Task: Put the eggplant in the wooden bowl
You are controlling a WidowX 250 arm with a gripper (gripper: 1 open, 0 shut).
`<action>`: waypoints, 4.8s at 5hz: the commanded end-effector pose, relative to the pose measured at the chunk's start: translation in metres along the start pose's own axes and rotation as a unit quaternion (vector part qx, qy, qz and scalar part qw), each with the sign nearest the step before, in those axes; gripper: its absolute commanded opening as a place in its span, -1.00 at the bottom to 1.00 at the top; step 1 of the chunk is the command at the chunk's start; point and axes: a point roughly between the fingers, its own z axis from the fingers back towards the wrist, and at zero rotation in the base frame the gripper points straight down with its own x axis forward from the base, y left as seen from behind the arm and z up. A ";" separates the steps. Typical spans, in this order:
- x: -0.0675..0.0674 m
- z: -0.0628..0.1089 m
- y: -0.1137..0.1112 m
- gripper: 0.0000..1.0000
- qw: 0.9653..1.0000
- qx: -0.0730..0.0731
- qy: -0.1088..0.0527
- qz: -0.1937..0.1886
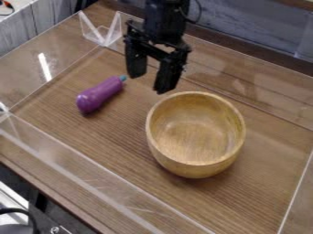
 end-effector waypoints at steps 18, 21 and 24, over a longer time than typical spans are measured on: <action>-0.015 -0.038 0.091 1.00 0.998 -0.016 -0.030 -0.046; -0.008 -0.056 0.097 -1.00 0.998 -0.017 -0.038 -0.055; -0.011 -0.042 0.096 -1.00 0.998 -0.025 -0.042 -0.040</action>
